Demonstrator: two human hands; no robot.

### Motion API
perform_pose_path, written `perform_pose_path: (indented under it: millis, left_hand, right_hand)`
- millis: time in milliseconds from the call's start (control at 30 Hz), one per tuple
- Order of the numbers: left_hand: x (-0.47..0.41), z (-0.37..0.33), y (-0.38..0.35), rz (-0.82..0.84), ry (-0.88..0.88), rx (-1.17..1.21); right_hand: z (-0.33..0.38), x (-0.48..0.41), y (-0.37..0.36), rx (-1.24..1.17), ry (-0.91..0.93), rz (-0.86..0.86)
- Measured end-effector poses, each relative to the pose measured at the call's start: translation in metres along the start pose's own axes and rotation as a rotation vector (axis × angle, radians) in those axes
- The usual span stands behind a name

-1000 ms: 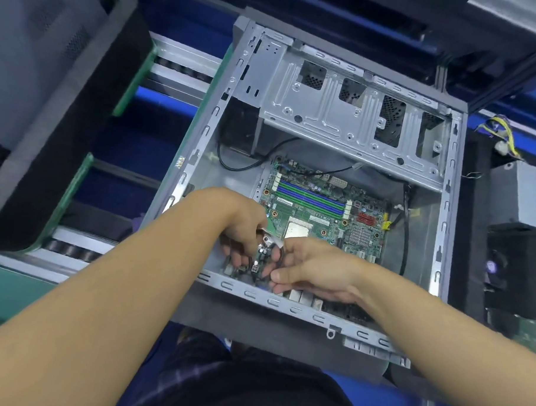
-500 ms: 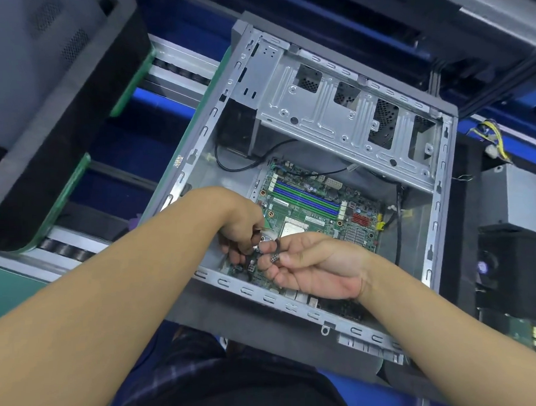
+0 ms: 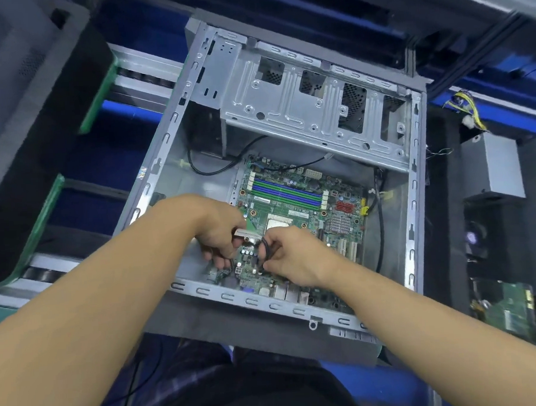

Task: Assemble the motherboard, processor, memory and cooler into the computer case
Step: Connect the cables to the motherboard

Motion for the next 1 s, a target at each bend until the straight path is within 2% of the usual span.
perform_pose_path:
  millis: [300, 533, 800, 1000]
  left_hand:
    - [0.004, -0.002, 0.000, -0.010, 0.012, -0.046]
    - [0.002, -0.001, 0.000, -0.007, 0.026, -0.065]
    - [0.004, -0.001, -0.001, -0.007, 0.034, -0.018]
    - [0.007, -0.002, 0.001, -0.014, 0.013, 0.010]
  right_hand:
    - [0.006, -0.013, -0.010, 0.195, 0.130, 0.011]
    - [0.008, -0.014, -0.018, 0.229, 0.098, 0.073]
    - [0.003, -0.006, -0.025, -0.060, -0.049, 0.121]
    - [0.012, -0.001, -0.019, -0.120, 0.000, 0.158]
Point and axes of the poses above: each hand's wrist, its own x-axis away from the middle knuckle, its own y-axis out of the back of the hand, z = x × y, the point moved 7 cm from there along -x, towards the middle knuckle, and after that the axes turned 11 degrees about y, right-handed, at the moved point
